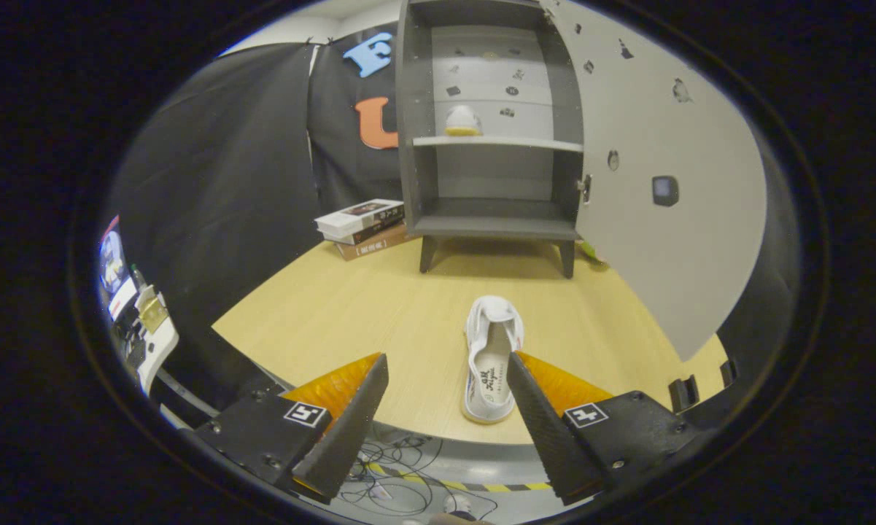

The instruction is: Open the shoe cabinet door, grab the shoes and put them into the shoe cabinet, then close the shoe cabinet door.

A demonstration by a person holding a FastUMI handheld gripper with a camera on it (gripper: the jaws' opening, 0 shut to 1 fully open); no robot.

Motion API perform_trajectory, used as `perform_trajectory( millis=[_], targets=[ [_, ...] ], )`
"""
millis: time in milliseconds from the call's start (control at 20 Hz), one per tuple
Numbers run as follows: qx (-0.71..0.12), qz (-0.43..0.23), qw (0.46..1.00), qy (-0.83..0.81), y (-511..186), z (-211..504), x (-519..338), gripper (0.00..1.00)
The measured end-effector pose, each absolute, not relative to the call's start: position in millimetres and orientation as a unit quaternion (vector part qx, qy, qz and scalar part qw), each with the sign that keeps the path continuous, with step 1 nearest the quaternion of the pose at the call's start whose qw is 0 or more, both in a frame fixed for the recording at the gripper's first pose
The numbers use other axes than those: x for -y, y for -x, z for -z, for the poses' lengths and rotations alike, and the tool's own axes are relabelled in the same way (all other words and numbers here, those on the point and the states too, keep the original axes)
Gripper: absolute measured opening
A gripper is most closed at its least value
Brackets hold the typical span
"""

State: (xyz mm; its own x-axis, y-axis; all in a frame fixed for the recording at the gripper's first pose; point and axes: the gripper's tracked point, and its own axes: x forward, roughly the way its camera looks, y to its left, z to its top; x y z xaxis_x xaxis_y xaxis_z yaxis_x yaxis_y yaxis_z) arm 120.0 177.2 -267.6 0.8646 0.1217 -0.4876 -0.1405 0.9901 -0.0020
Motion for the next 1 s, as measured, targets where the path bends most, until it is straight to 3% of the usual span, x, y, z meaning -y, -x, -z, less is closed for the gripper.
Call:
perform_trajectory(
  millis=[1000],
  targets=[
    [-0.325, -0.034, 0.945, 0.015, -182, 308, -174, 1.00]
  ],
)
